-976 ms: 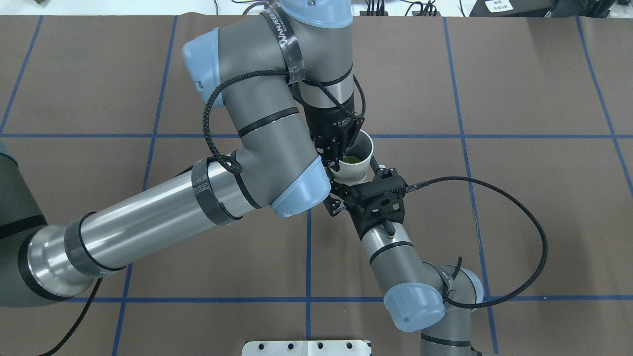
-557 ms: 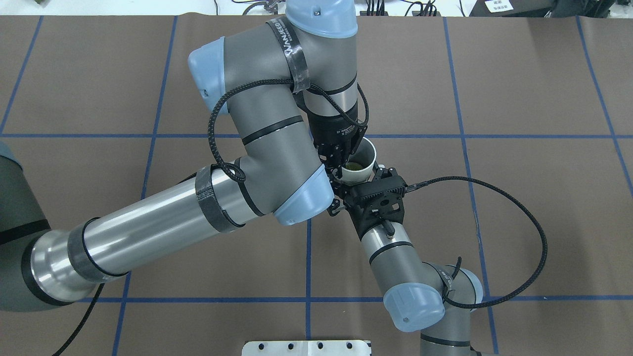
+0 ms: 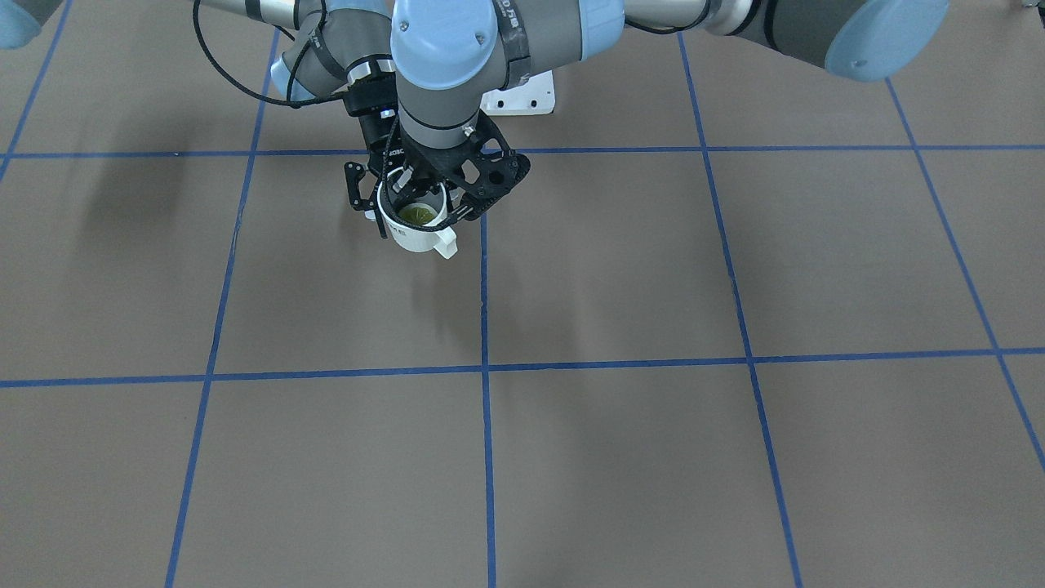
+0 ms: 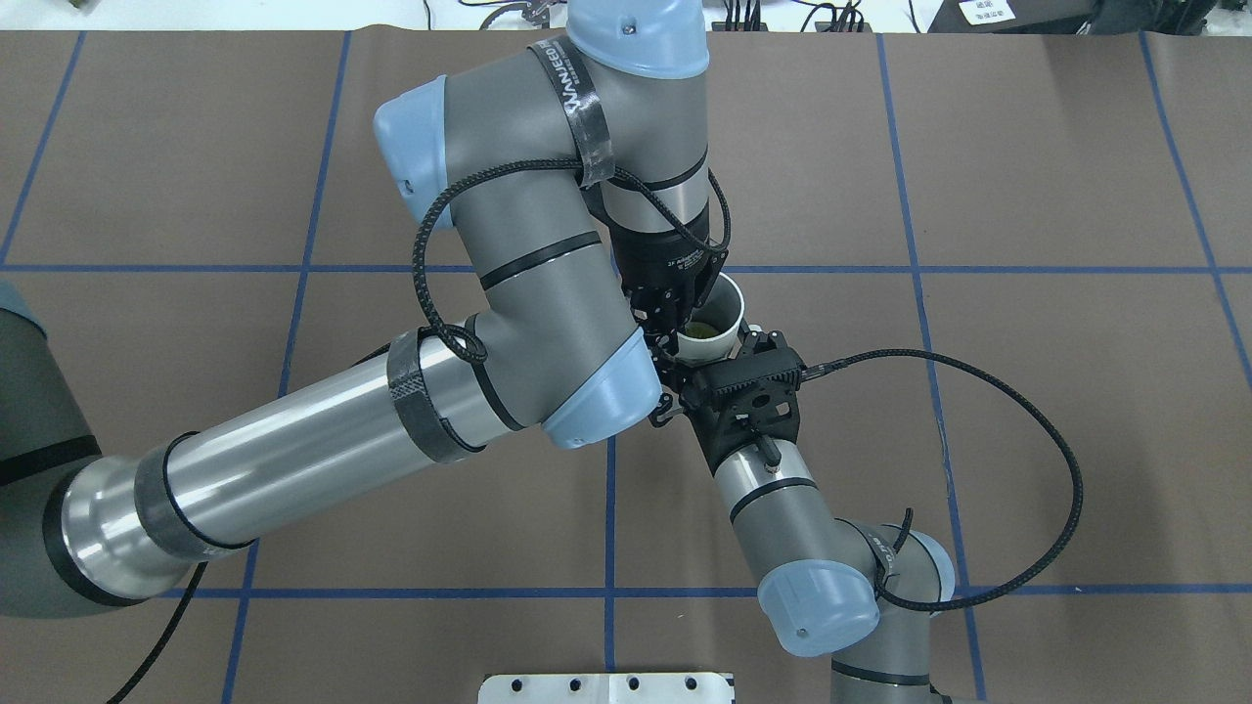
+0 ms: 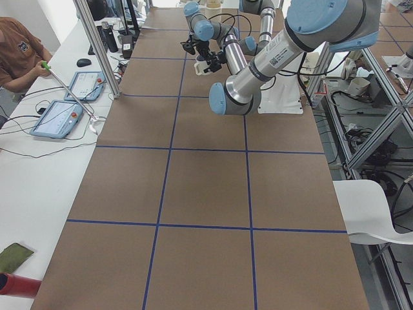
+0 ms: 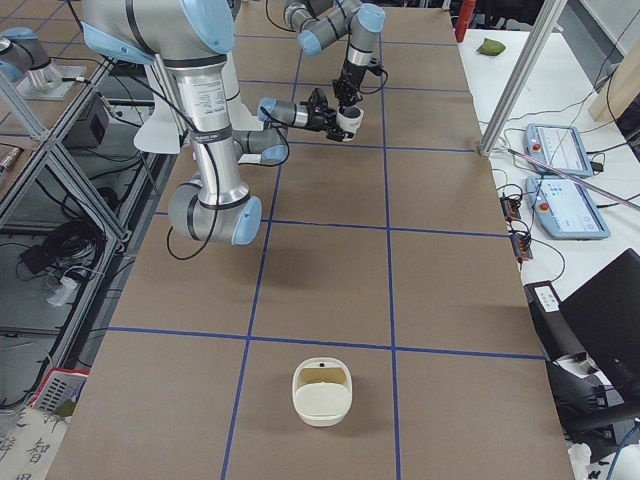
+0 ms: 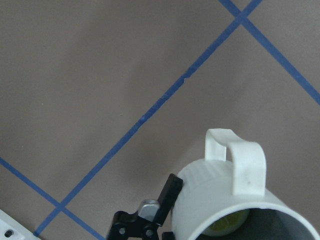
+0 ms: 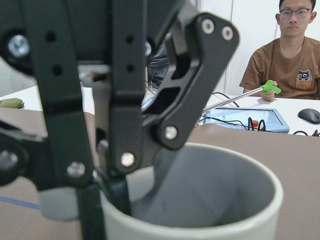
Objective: Left arm hands cup to right arm to dump lemon
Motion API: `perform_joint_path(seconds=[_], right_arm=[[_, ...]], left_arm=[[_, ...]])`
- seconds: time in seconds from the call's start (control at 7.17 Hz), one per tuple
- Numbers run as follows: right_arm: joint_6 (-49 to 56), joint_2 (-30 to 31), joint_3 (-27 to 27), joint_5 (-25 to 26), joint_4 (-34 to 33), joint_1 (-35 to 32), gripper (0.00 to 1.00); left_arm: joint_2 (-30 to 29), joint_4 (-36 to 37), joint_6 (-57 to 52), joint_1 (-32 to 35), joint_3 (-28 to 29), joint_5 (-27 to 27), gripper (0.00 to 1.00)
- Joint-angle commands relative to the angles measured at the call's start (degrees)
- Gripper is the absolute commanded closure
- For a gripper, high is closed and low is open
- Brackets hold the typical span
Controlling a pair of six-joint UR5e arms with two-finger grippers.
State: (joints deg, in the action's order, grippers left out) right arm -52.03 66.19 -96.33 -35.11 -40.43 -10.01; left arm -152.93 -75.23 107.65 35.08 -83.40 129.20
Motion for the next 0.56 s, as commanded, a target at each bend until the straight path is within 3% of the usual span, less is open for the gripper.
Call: perform_joint_path(seconds=[0.0, 0.14, 0.28, 0.42], right_arm=[[0.0, 0.0, 0.0, 0.0, 0.0, 0.0, 0.14], [0.1, 0.1, 0.0, 0.0, 0.0, 0.3, 0.25], [0.1, 0.1, 0.0, 0.0, 0.0, 0.4, 0.38], [0.1, 0.1, 0.0, 0.0, 0.0, 0.5, 0.4]], left_arm=[[0.0, 0.0, 0.0, 0.0, -0.2, 0.0, 1.0], [0.1, 0.0, 0.0, 0.0, -0.3, 0.1, 1.0], [0.1, 0.0, 0.0, 0.0, -0.3, 0.1, 0.5], [0.1, 0.0, 0.2, -0.1, -0.4, -0.3, 0.01]])
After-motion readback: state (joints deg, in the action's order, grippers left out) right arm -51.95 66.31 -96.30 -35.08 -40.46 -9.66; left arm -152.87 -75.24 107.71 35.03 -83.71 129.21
